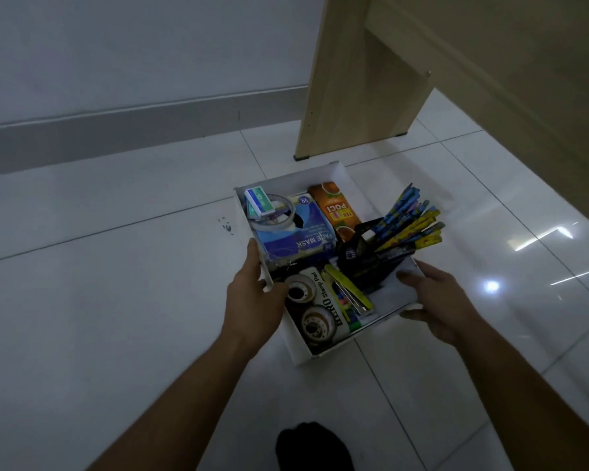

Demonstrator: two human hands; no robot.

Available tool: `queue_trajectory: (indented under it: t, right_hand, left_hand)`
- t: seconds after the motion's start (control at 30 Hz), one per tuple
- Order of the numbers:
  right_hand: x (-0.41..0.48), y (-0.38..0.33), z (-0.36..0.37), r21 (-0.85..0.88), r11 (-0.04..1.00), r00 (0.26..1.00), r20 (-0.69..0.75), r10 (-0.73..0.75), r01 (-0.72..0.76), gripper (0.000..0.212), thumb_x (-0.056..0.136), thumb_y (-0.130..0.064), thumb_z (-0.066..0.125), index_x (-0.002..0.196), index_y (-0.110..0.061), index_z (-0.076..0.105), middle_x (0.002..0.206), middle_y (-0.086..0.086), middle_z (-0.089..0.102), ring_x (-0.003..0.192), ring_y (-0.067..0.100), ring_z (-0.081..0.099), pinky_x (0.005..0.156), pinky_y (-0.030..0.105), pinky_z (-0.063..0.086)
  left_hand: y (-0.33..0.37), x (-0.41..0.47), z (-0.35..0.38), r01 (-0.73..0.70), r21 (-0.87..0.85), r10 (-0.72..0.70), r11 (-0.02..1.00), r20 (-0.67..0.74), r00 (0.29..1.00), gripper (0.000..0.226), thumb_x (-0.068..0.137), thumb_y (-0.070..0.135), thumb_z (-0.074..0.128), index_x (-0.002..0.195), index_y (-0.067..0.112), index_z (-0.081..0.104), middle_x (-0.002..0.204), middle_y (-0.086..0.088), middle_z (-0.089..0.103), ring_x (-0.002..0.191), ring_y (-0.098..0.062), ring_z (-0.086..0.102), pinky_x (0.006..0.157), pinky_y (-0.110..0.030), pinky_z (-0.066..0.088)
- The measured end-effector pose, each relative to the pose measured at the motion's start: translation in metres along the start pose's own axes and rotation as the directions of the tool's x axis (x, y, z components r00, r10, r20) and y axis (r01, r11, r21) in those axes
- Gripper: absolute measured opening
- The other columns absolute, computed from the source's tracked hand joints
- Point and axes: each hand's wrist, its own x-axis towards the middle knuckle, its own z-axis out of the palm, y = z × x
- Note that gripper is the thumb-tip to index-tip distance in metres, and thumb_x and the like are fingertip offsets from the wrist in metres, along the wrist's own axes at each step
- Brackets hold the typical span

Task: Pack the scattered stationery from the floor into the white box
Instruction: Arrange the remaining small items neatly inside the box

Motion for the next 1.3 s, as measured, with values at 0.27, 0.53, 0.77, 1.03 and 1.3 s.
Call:
queue_trajectory:
  t: [0.27, 0.53, 0.77, 1.03, 1.3]
  right_hand:
    - [-0.005, -0.003, 0.029, -0.179, 0.984, 0.987, 0.160, 0.028, 0.001, 0.032, 0.098, -0.015, 0.053, 0.130, -0.016, 0.059, 0.127, 0.013, 0.060, 0.103, 0.039, 0.061, 0.069, 0.048, 0.060]
    - [-0.027, -0.013, 0.099, -0.183, 0.981, 0.951, 0.309, -0.007, 0.067, 0.038, 0.099, -0.009, 0.048, 0.137, -0.014, 0.051, 0.128, 0.002, 0.051, 0.099, 0.044, 0.057, 0.070, 0.050, 0.060]
    - [-0.035, -0.026, 0.159, -0.135, 0.986, 0.925, 0.377, -0.040, 0.097, 0.037, 0.098, -0.006, 0.045, 0.132, -0.016, 0.057, 0.131, 0.001, 0.050, 0.083, 0.032, 0.063, 0.066, 0.053, 0.060]
    - [-0.039, -0.034, 0.200, -0.129, 0.982, 0.906, 0.416, -0.076, 0.141, 0.043, 0.099, -0.005, 0.041, 0.137, -0.021, 0.053, 0.121, -0.004, 0.050, 0.079, 0.025, 0.062, 0.063, 0.050, 0.061]
    - [-0.039, -0.033, 0.218, -0.133, 0.980, 0.890, 0.450, -0.072, 0.146, 0.048, 0.097, -0.005, 0.041, 0.141, -0.022, 0.049, 0.135, 0.002, 0.053, 0.085, 0.032, 0.064, 0.062, 0.051, 0.060]
  left_hand:
    - [0.003, -0.027, -0.036, 0.033, -0.019, -0.036, 0.999, -0.135, 0.990, 0.074, 0.088, -0.001, 0.062, 0.104, 0.064, 0.030, 0.078, 0.054, 0.048, 0.091, 0.007, 0.062, 0.084, -0.039, 0.053]
    - [-0.005, -0.037, -0.098, 0.095, -0.097, -0.124, 0.991, -0.363, 0.923, 0.060, 0.086, -0.002, 0.063, 0.129, 0.039, 0.050, 0.111, 0.028, 0.056, 0.108, -0.017, 0.062, 0.080, -0.043, 0.058]
    - [-0.009, -0.029, -0.150, 0.142, -0.093, -0.169, 0.986, -0.500, 0.849, 0.035, 0.089, 0.002, 0.061, 0.122, 0.013, 0.061, 0.106, 0.005, 0.070, 0.095, -0.019, 0.070, 0.087, -0.045, 0.056]
    - [-0.014, -0.033, -0.174, 0.174, -0.016, -0.152, 0.985, -0.573, 0.806, 0.027, 0.092, 0.012, 0.061, 0.119, 0.014, 0.064, 0.103, 0.000, 0.069, 0.083, -0.009, 0.066, 0.071, -0.022, 0.050]
    - [-0.015, -0.038, -0.180, 0.205, 0.030, -0.142, 0.978, -0.625, 0.768, 0.034, 0.093, 0.011, 0.058, 0.127, 0.009, 0.061, 0.111, -0.007, 0.068, 0.092, -0.018, 0.064, 0.071, -0.022, 0.047]
